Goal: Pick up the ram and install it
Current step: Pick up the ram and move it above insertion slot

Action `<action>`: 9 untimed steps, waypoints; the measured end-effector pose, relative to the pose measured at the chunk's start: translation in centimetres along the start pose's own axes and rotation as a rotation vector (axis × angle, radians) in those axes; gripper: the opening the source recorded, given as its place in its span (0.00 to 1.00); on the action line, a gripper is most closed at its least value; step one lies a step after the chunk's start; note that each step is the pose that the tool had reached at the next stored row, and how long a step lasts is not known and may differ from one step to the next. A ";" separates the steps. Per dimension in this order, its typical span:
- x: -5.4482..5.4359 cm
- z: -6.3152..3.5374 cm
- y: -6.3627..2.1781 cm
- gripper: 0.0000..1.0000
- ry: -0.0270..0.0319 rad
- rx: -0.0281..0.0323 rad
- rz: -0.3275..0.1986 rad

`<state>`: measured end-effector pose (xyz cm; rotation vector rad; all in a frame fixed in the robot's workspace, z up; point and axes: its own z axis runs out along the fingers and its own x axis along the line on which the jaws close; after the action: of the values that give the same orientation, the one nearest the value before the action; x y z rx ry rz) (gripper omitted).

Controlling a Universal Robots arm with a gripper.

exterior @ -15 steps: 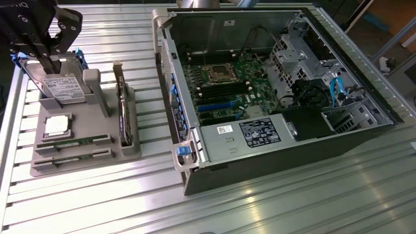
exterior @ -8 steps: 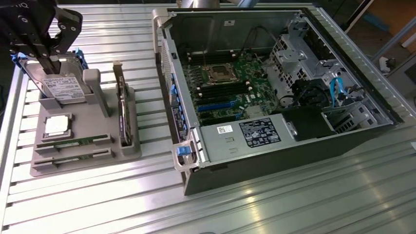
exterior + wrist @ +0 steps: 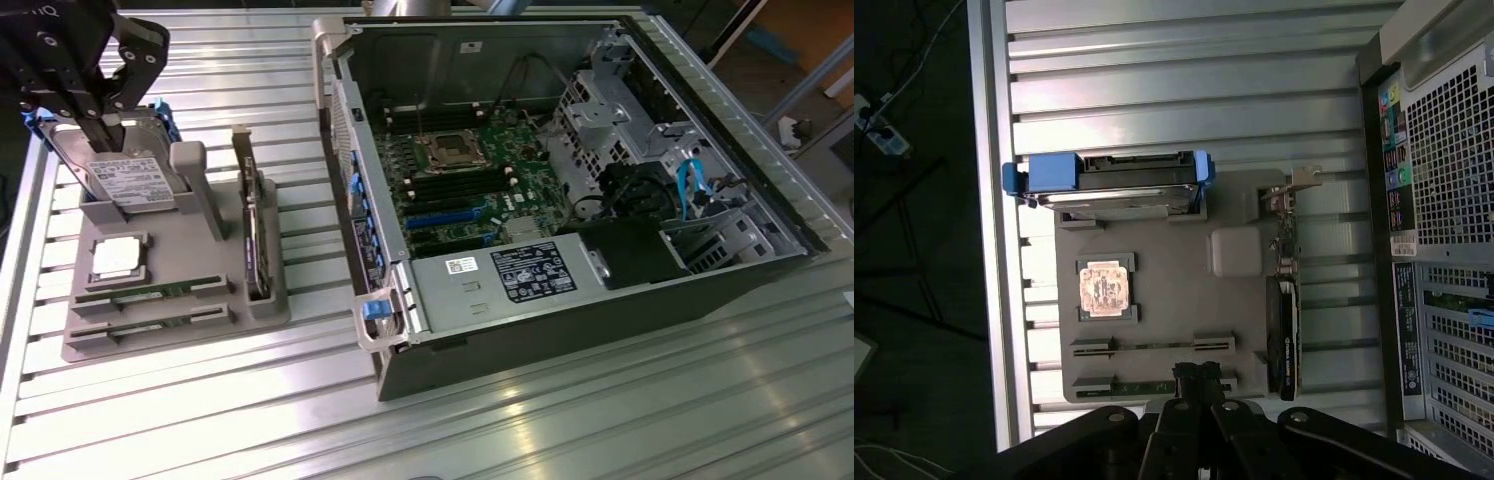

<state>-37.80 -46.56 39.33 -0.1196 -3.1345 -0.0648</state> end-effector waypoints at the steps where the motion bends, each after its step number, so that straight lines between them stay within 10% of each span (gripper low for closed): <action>1: 0.0 0.00 0.00 0.11 0.0000 0.0000 0.000; 9: 0.0 0.00 0.00 0.11 0.0015 0.0002 -0.037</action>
<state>-37.80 -46.56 39.32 -0.0610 -3.1354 -0.0646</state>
